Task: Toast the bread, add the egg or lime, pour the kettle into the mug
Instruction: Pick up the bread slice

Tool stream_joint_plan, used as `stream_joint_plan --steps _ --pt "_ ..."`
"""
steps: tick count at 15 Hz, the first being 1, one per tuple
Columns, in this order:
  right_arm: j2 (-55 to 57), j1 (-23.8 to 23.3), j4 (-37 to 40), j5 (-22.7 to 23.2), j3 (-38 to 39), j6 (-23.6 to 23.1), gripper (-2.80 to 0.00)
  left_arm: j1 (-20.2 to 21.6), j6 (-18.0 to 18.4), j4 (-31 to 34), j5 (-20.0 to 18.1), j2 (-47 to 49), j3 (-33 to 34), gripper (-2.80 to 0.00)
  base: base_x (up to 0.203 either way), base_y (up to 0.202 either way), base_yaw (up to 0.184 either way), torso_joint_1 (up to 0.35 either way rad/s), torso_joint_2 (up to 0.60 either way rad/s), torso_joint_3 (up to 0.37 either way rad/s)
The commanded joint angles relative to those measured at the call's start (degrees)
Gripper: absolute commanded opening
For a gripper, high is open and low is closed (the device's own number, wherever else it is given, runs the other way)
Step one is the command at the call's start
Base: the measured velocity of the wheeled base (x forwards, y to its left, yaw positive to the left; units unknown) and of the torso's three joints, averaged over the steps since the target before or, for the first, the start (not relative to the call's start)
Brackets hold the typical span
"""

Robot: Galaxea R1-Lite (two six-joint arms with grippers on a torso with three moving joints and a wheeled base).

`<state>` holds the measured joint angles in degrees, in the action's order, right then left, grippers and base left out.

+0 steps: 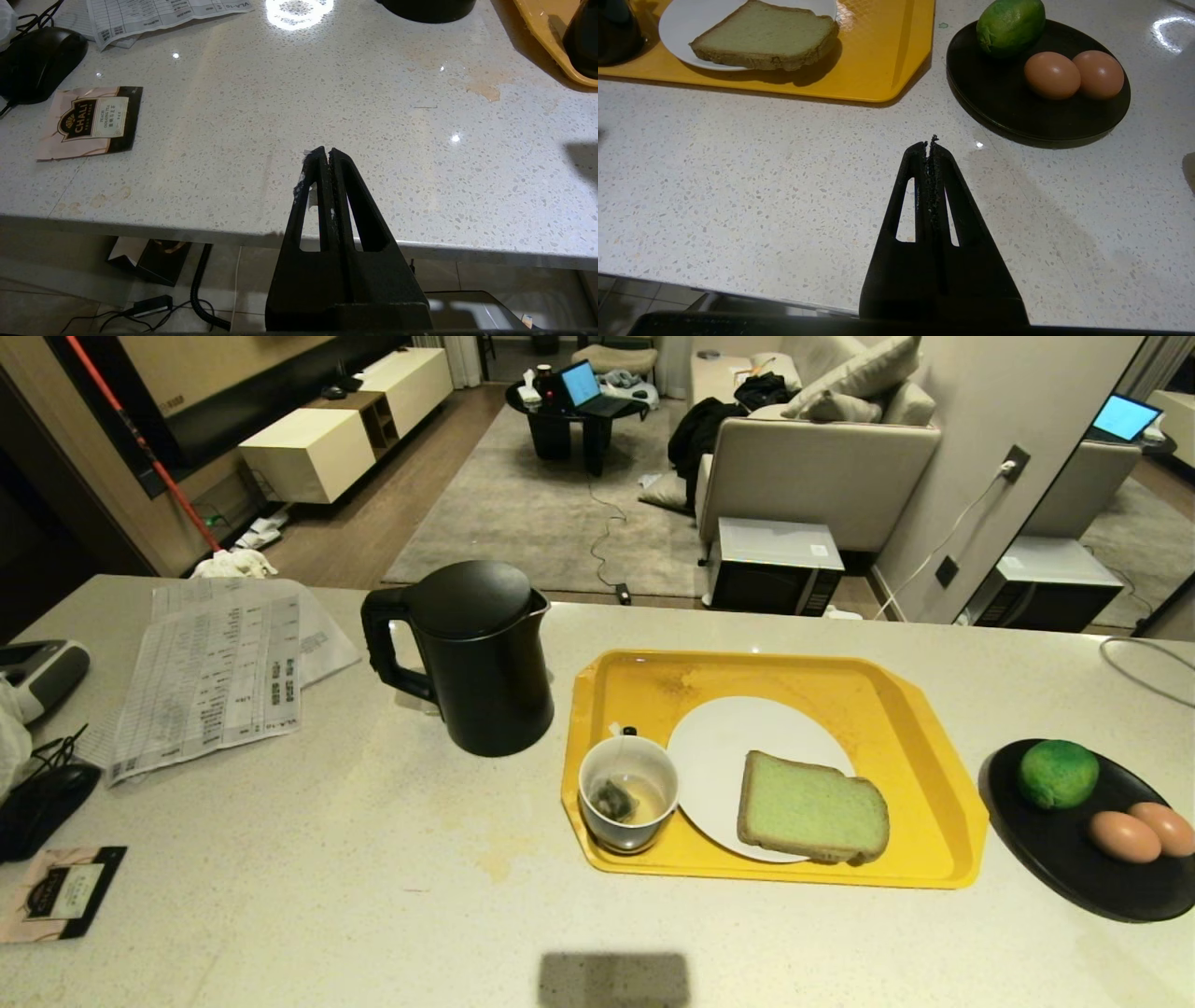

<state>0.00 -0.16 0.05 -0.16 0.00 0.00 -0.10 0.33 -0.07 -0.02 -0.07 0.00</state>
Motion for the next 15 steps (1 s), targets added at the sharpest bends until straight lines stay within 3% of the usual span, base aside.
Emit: stream_joint_plan --steps 1,8,13,15 --pt "0.0 0.0 0.0 0.1 0.1 0.0 -2.8 0.0 0.0 0.0 0.0 0.0 0.0 -2.8 0.0 0.0 0.0 0.0 0.0 0.0" --pt "8.4 0.0 -0.1 -0.1 -2.8 -1.2 -2.8 0.0 0.0 0.0 0.0 0.0 0.0 -2.8 0.0 0.0 0.0 0.0 0.0 0.0" --pt "27.3 0.9 2.9 0.8 -19.8 -3.4 -2.8 0.0 0.0 0.0 0.0 0.0 0.0 -2.8 0.0 0.0 0.0 0.0 0.0 0.0" --pt "33.9 1.4 14.0 1.3 -31.1 -5.5 -2.8 0.0 0.0 0.0 -0.1 0.0 0.0 -2.8 0.0 0.0 0.0 0.0 0.0 0.0"
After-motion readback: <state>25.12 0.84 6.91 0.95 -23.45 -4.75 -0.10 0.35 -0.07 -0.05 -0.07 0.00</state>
